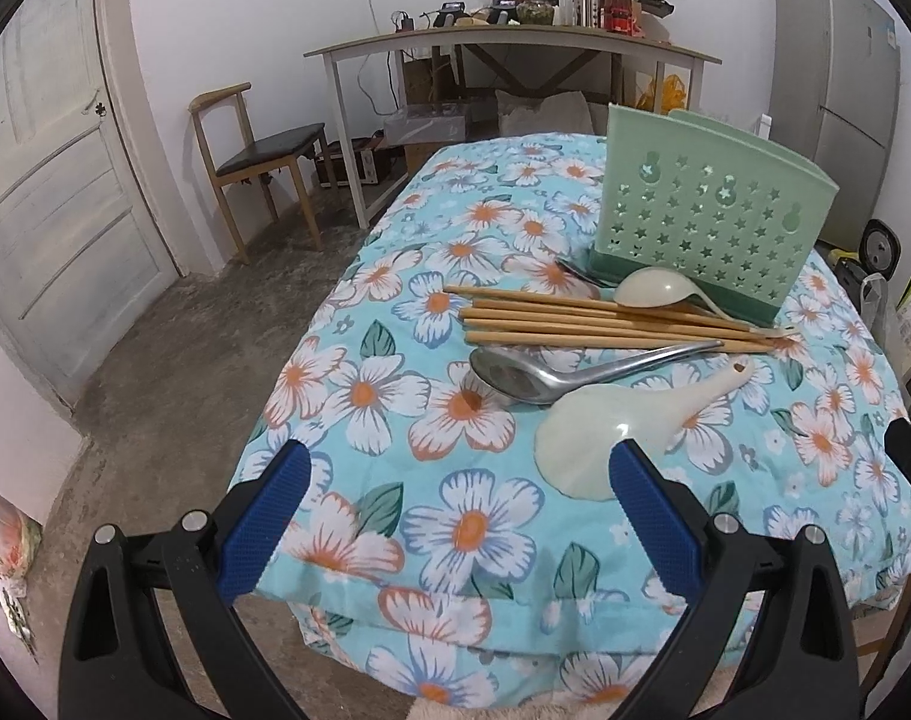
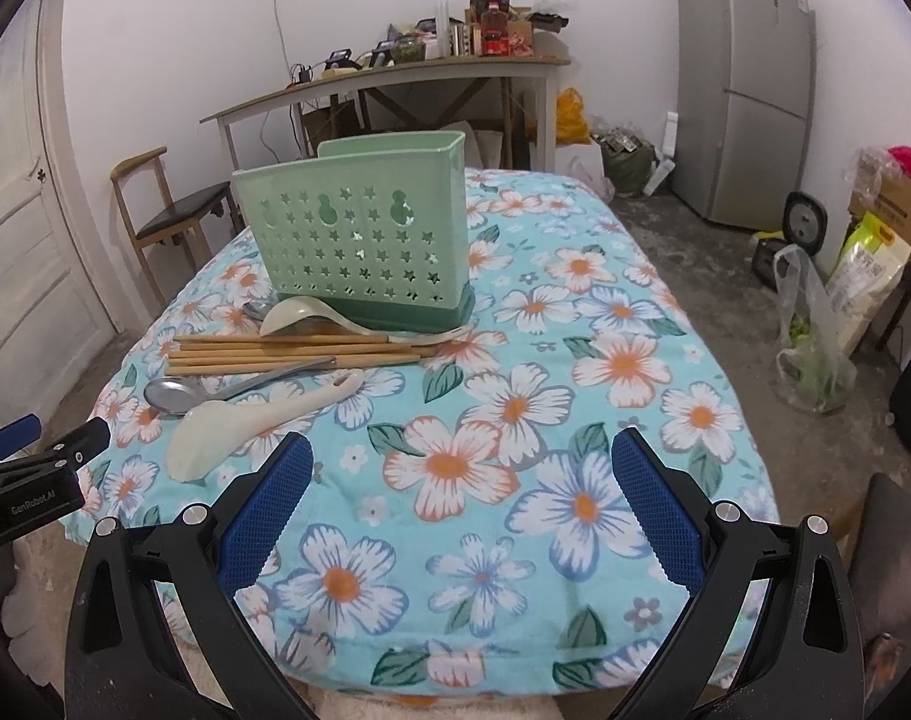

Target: Organize utensils

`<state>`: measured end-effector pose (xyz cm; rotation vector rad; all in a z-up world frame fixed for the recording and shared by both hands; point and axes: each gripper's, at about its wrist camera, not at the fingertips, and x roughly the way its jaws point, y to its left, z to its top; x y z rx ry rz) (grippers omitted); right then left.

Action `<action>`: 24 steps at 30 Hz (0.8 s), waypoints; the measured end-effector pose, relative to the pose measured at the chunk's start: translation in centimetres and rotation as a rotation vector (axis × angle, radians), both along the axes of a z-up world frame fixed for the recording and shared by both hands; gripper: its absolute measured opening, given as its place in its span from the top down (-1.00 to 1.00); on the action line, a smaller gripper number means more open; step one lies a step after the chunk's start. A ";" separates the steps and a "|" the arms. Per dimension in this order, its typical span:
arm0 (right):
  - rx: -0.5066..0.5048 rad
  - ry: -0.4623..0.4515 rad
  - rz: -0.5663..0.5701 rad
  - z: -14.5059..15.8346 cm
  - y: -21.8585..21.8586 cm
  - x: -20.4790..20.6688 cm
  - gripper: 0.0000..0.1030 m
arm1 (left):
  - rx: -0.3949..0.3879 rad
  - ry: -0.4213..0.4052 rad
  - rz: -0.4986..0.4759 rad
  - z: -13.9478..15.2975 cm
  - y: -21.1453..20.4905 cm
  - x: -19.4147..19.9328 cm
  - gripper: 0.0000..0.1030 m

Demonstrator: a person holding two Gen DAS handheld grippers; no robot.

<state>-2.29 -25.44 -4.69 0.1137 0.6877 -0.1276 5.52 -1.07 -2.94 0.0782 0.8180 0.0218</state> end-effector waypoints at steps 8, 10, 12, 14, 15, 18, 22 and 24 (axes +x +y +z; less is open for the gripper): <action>0.012 0.008 0.016 -1.3 -0.3 1.9 -0.85 | -0.010 0.022 -0.044 -1.0 -0.7 1.7 -0.89; 0.017 0.010 0.015 -1.5 -0.5 2.4 -0.85 | -0.017 0.020 -0.056 -1.1 -0.8 2.0 -0.89; 0.023 0.010 0.016 -1.7 -0.6 2.7 -0.85 | -0.021 0.015 -0.069 -1.2 -0.9 2.3 -0.89; 0.022 0.011 0.015 -1.8 -0.7 2.9 -0.85 | -0.026 0.007 -0.082 -1.2 -1.0 2.4 -0.89; 0.017 0.014 0.018 -2.1 -0.8 3.2 -0.85 | -0.027 0.004 -0.088 -1.2 -0.9 2.4 -0.89; 0.018 0.014 0.020 -2.4 -1.0 3.4 -0.85 | -0.032 -0.011 -0.114 -1.3 -0.9 2.4 -0.89; 0.021 0.011 0.031 -2.8 -1.4 3.3 -0.85 | -0.034 -0.016 -0.142 -1.5 -0.8 2.3 -0.86; 0.028 0.001 0.037 -3.0 -1.6 3.2 -0.85 | -0.046 -0.010 -0.156 -1.6 -0.8 2.1 -0.78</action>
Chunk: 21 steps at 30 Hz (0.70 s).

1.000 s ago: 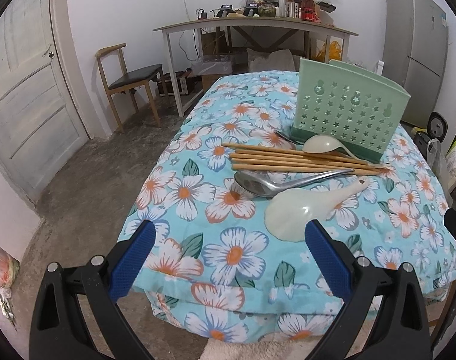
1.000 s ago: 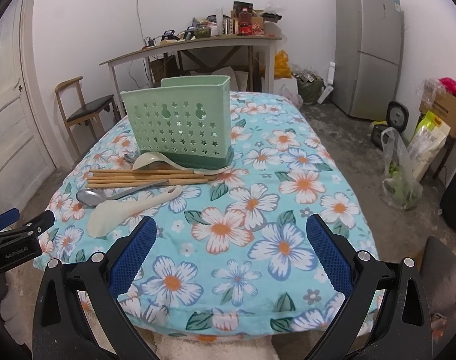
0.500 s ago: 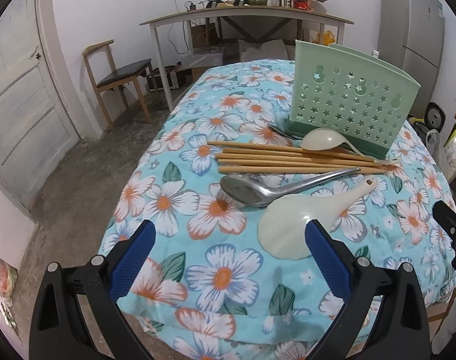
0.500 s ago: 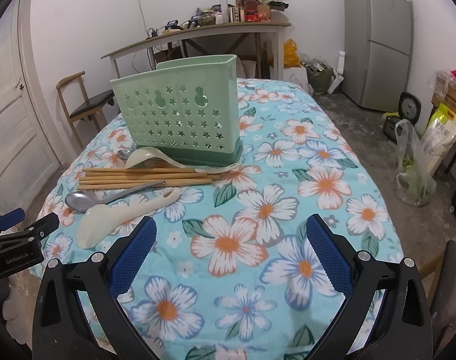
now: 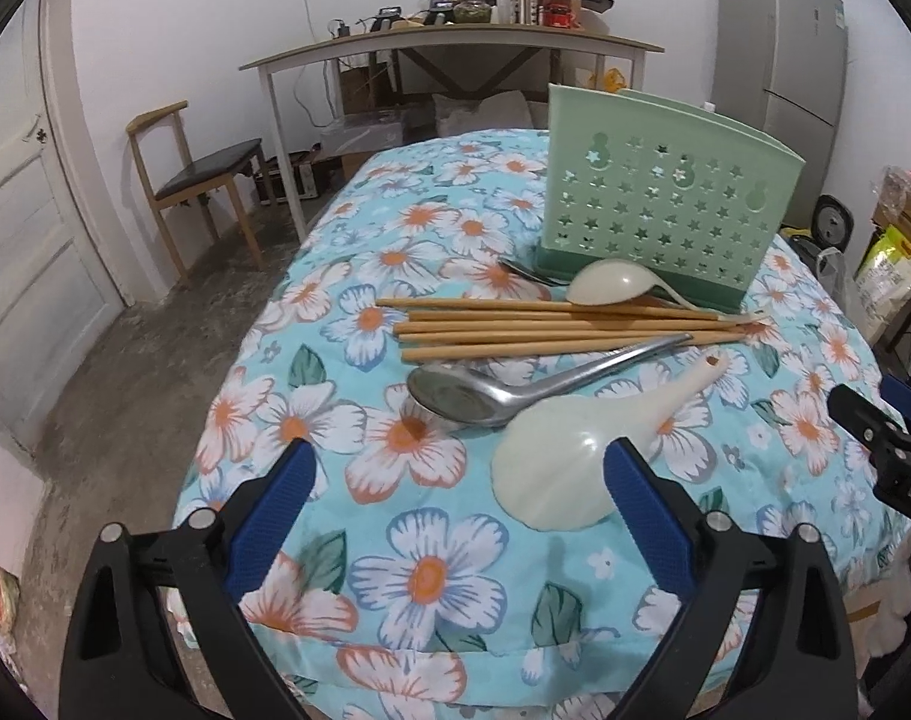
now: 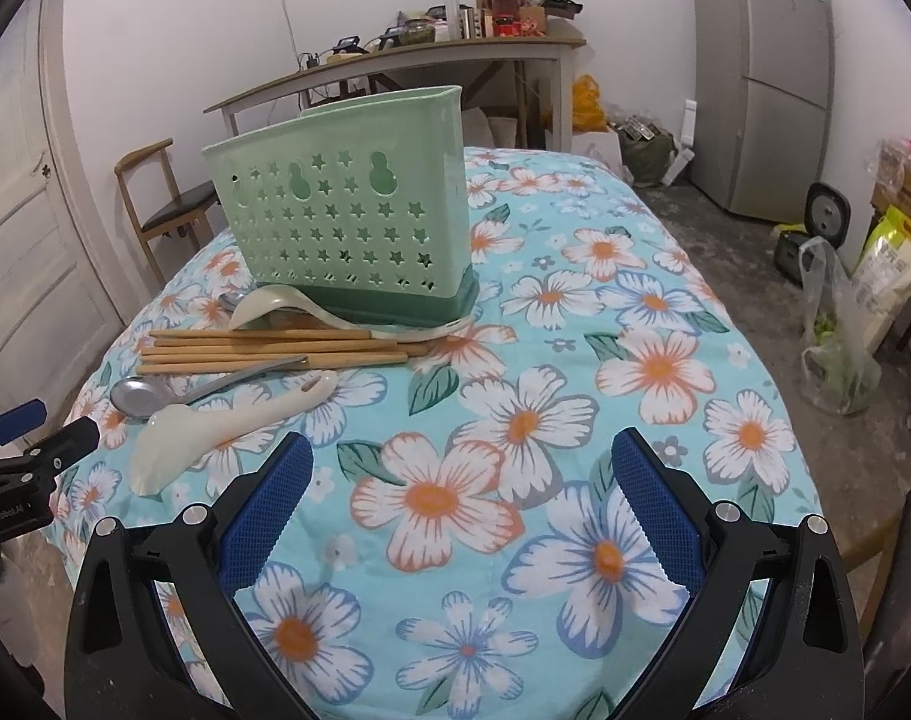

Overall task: Organize utensils
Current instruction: 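Grasp the white rice paddle by its handle with the left tool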

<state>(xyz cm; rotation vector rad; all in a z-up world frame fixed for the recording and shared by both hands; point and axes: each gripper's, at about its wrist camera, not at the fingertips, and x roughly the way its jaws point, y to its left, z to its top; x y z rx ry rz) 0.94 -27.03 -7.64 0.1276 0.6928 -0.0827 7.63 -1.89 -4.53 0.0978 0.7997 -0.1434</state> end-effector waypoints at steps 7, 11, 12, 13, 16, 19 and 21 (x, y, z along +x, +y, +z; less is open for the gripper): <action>-0.030 0.003 0.054 -0.2 0.9 0.0 -0.85 | -0.020 0.003 -0.088 -0.5 -0.6 -1.1 -0.54; -0.033 0.005 0.085 -0.2 1.8 0.1 -0.85 | 0.018 -0.011 -0.140 -0.7 -1.5 -1.4 -0.30; -0.039 0.007 0.096 -0.3 2.3 0.1 -0.85 | 0.021 -0.006 -0.153 -0.9 -1.6 -1.4 -0.23; -0.041 0.008 0.099 -0.3 2.4 0.1 -0.85 | 0.022 -0.002 -0.159 -1.0 -1.7 -1.3 -0.18; -0.052 0.011 0.109 -0.3 3.0 0.3 -0.85 | 0.040 0.009 -0.196 -1.7 -1.9 -1.1 -0.10; -0.056 0.017 0.104 -0.4 3.4 0.5 -0.85 | 0.109 0.035 -0.263 -2.8 -2.5 -0.9 -0.10; -0.052 0.029 0.099 -0.5 3.4 0.6 -0.85 | 0.167 0.059 -0.307 -3.9 -3.0 -0.7 -0.10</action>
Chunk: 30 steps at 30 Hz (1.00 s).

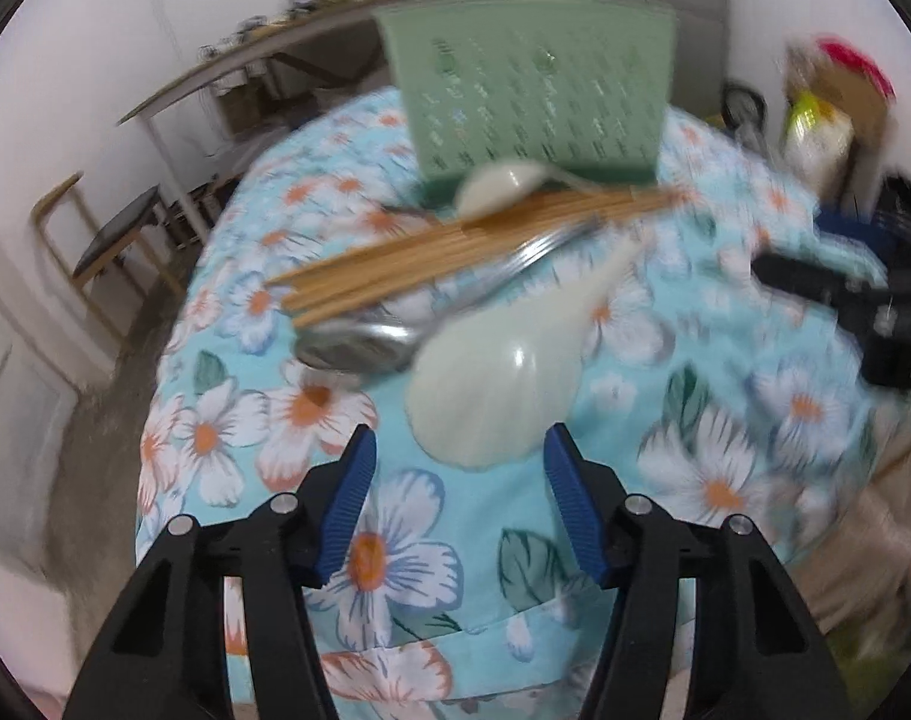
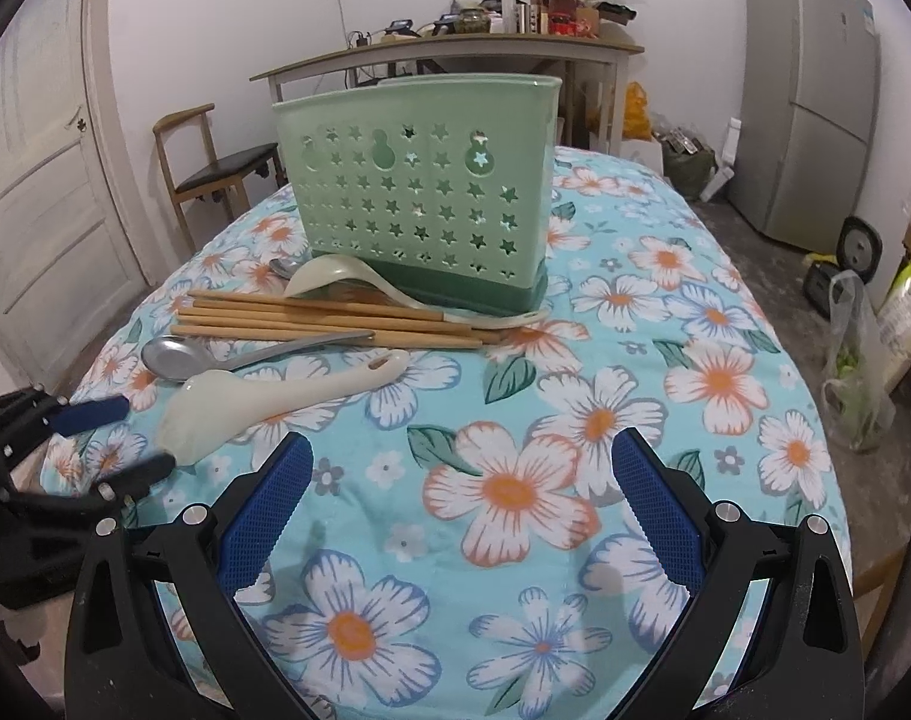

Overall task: Organize utensils
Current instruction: 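Grasp the white rice paddle by its handle with the left tool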

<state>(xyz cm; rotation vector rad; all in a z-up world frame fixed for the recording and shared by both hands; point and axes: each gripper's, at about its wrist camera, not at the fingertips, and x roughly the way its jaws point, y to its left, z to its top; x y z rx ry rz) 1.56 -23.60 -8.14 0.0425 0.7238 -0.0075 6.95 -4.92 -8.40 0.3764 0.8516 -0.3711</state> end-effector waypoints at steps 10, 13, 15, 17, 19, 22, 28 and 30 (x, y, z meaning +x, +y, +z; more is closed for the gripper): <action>0.000 0.036 -0.009 -0.8 0.1 0.5 -0.85 | 0.264 -0.226 -0.137 -1.2 -2.7 -1.3 -0.12; -0.004 0.038 -0.010 -0.9 0.1 0.5 -0.85 | 0.328 -0.318 -0.147 -1.1 -3.1 -2.2 0.17; -0.004 0.039 -0.009 -0.9 0.2 0.6 -0.85 | 0.309 -0.348 -0.135 -0.6 -2.8 -2.4 0.28; -0.004 0.039 -0.007 -0.9 0.2 0.6 -0.85 | 0.268 -0.364 -0.104 0.2 -2.2 -1.9 0.34; -0.006 0.036 -0.006 -0.9 0.2 0.6 -0.85 | 0.234 -0.383 -0.071 0.9 -1.7 -1.5 0.35; -0.003 0.037 -0.005 -0.9 0.2 0.6 -0.85 | 0.209 -0.356 -0.069 0.8 -1.3 -0.1 0.34; -0.004 0.037 -0.007 -1.0 0.2 0.6 -0.85 | 0.238 -0.328 -0.127 -0.6 -2.1 0.8 0.34; -0.003 0.037 -0.011 -0.9 0.2 0.6 -0.85 | 0.234 -0.345 -0.152 -0.6 -2.5 0.2 0.53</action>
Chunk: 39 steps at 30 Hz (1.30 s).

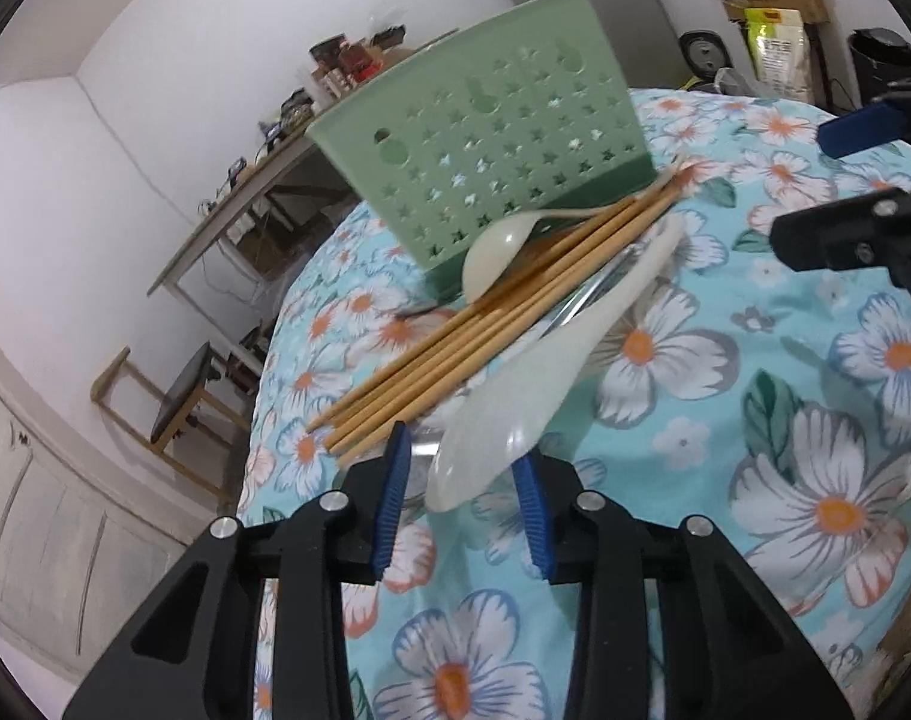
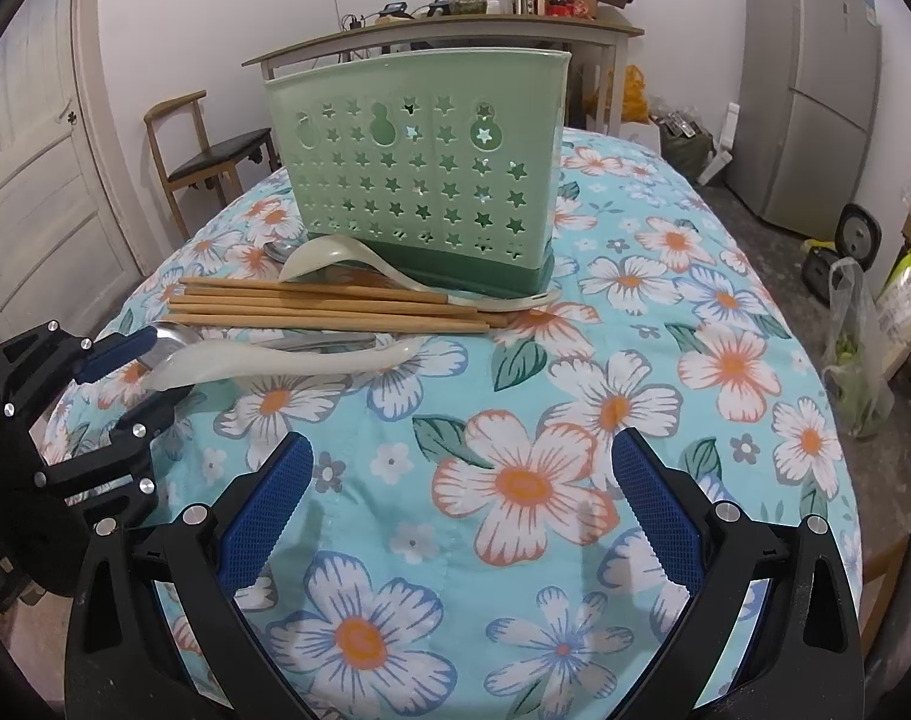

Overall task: Organize utensils
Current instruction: 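Grasp the white rice paddle by its handle with the left tool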

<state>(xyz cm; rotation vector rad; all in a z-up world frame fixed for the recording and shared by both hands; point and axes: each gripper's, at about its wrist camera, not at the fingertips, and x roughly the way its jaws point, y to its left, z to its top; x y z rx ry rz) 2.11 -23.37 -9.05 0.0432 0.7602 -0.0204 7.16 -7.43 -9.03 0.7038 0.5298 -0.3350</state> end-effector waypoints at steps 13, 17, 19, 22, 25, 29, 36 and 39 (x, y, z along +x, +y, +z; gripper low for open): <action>0.009 -0.022 -0.018 0.9 -0.5 -0.7 -0.85 | -0.225 0.089 -0.083 3.1 1.2 -1.4 0.87; 0.021 -0.020 -0.032 0.9 -1.1 -1.0 -0.85 | -0.290 0.132 -0.104 4.3 1.8 -1.9 0.96; 0.029 -0.020 -0.037 1.0 -1.4 -1.1 -0.85 | -0.323 0.171 -0.120 4.4 1.9 -2.1 0.96; 0.039 -0.026 -0.041 1.1 -1.7 -1.3 -0.85 | -0.340 0.216 -0.121 3.7 1.7 -2.5 0.96; 0.038 -0.032 -0.039 1.3 -1.8 -1.6 -0.85 | -0.372 0.241 -0.095 2.9 1.9 -2.3 0.96; 0.040 -0.033 -0.040 1.3 -1.9 -1.7 -0.85 | -0.466 0.291 -0.052 2.8 2.9 -1.4 0.95; 0.041 -0.025 -0.037 1.2 -1.8 -1.5 -0.85 | -0.522 0.358 -0.029 2.3 3.1 -1.1 0.94; 0.039 -0.023 -0.039 1.1 -1.8 -1.5 -0.85 | -0.517 0.346 -0.043 2.2 2.7 -1.6 0.93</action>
